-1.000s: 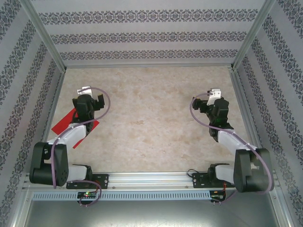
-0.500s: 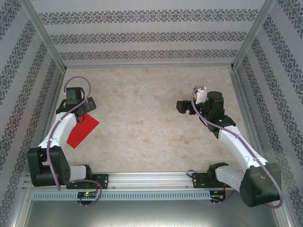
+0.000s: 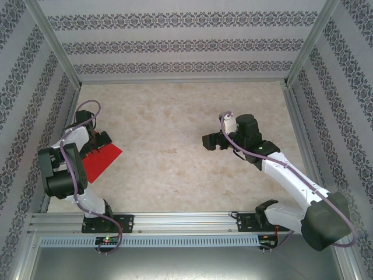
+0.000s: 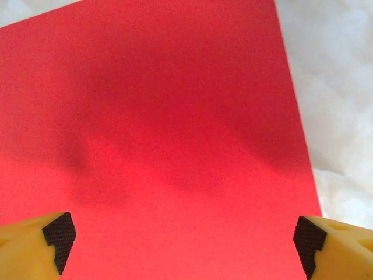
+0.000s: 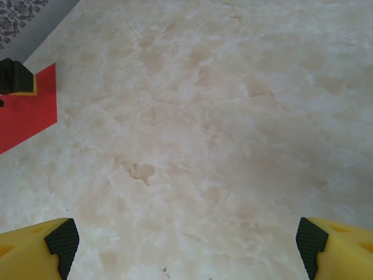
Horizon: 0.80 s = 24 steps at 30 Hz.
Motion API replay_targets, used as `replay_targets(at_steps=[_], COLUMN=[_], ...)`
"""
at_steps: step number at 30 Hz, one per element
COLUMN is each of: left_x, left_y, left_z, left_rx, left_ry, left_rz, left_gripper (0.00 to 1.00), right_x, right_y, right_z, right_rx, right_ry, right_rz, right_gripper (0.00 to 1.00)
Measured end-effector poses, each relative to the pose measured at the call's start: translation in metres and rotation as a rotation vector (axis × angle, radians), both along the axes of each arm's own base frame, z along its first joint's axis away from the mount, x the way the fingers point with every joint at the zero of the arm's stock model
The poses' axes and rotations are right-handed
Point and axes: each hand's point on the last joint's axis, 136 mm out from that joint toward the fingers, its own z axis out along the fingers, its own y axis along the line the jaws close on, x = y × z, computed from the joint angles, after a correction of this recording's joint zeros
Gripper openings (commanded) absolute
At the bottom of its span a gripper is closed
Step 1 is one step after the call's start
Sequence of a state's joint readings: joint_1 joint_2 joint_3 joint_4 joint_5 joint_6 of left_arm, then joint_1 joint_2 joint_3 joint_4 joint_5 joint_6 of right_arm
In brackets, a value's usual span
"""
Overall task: Fold a paper plane with a square sheet of paper (pick it up from the middle)
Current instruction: Move the square sheet of paper to the center of the table.
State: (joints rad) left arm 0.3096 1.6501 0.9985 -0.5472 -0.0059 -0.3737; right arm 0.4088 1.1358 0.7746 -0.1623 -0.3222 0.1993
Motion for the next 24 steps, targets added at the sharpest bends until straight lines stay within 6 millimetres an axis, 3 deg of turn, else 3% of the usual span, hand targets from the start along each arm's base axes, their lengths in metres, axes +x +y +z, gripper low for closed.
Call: replay_targets(at_steps=[10,24], left_x=[0.004,0.011], left_y=[-0.005,-0.016], left_z=[-0.024,-0.025], left_rx=[-0.057,-0.058], left_ry=[0.064,0.083], left_rz=[-0.006,-0.043], left_gripper=[0.97,0.95], right_x=[0.002,0.001], right_y=[-0.004,-0.004], right_z=[0.005,-0.001], right_rx=[-0.022,-0.035], right_ry=[0.008,0.041], right_rz=[-0.023,-0.020], right_gripper=[0.97,0.98])
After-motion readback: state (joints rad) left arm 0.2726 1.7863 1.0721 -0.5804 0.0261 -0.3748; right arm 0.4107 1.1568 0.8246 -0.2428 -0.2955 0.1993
